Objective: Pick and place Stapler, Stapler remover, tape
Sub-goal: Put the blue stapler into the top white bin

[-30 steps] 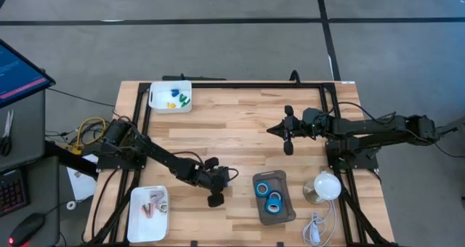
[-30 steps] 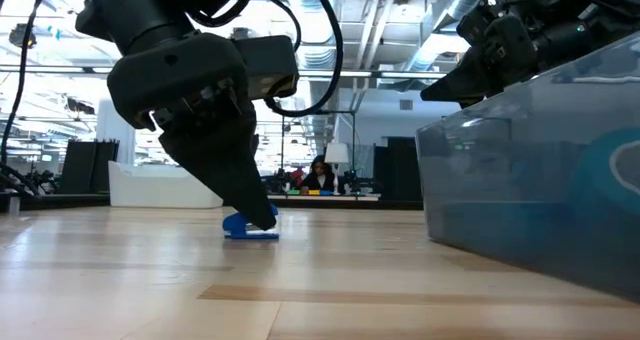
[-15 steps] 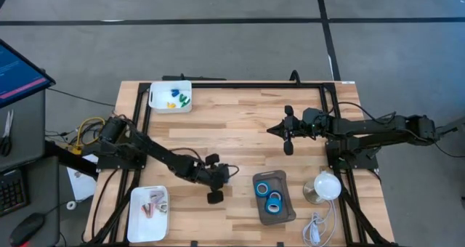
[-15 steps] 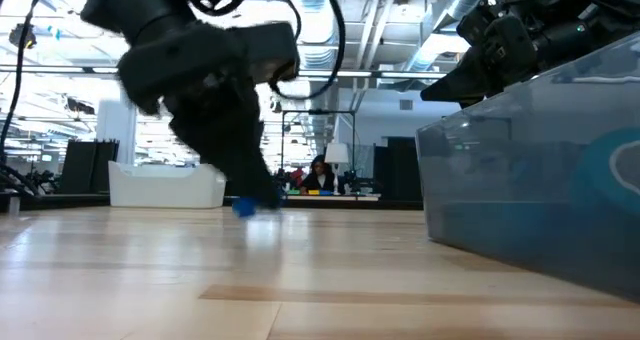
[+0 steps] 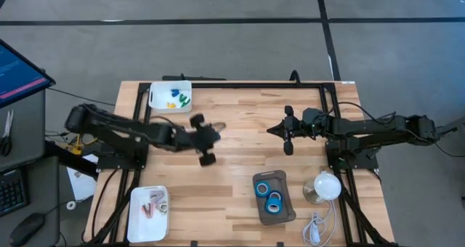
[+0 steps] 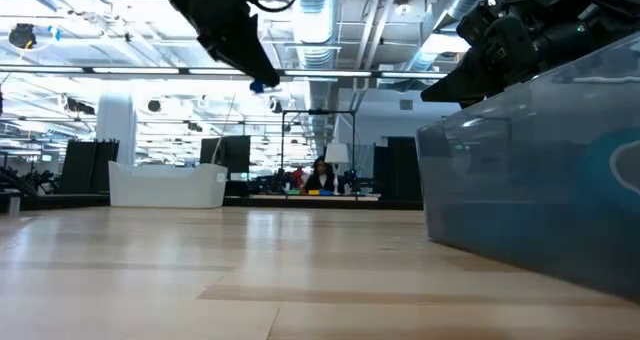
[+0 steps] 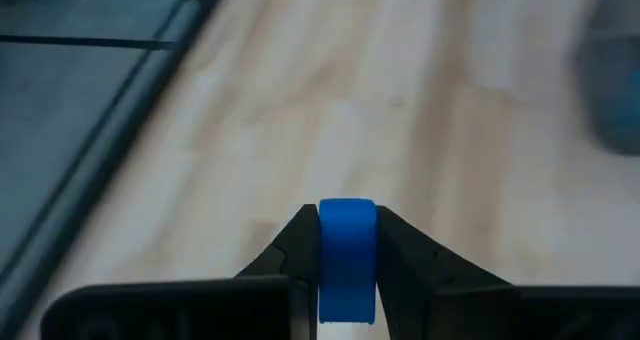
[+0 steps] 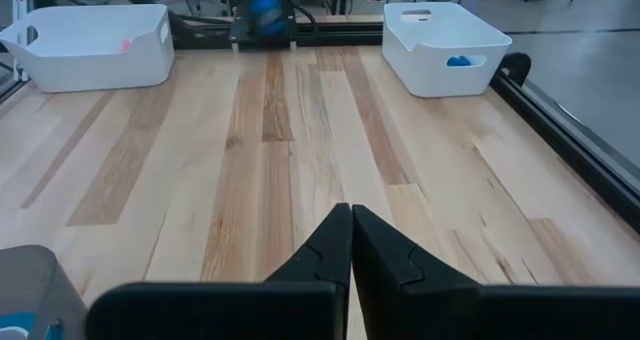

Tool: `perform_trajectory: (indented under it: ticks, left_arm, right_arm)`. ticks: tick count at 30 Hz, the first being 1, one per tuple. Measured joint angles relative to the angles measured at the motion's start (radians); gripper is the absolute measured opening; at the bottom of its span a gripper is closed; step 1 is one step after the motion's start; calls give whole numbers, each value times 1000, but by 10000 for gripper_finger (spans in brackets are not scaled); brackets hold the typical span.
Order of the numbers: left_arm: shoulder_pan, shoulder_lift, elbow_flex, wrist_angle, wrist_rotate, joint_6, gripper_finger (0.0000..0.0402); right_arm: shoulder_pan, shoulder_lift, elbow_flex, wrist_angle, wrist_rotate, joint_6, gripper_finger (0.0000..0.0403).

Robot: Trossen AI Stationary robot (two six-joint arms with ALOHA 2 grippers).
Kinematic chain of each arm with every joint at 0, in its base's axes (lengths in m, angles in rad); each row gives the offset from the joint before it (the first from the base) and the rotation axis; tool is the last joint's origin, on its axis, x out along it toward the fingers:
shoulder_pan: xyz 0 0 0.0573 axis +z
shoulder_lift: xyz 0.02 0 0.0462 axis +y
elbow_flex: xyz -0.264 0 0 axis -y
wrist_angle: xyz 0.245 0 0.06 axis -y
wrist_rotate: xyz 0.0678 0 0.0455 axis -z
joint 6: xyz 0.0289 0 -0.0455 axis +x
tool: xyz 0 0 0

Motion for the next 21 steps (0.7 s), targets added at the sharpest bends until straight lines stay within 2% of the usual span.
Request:
perform_trajectory:
  ticks: [6,13,17,21]
  left_arm:
    - [172,-139,0,-89,-24,82,52]
    - [423,-217,-6,-128,-15,141,52]
    - [578,-235,-52,-127,32,142,51]
    - [734,-238,-126,-115,124,138,51]
  right_arm:
    - [0,0,0,-1,0,0,3]
    - [0,0,0,-2,0,0,3]
    - [-1,0,0,-2,0,0,3]
    - [-1,0,0,-2,0,0,3]
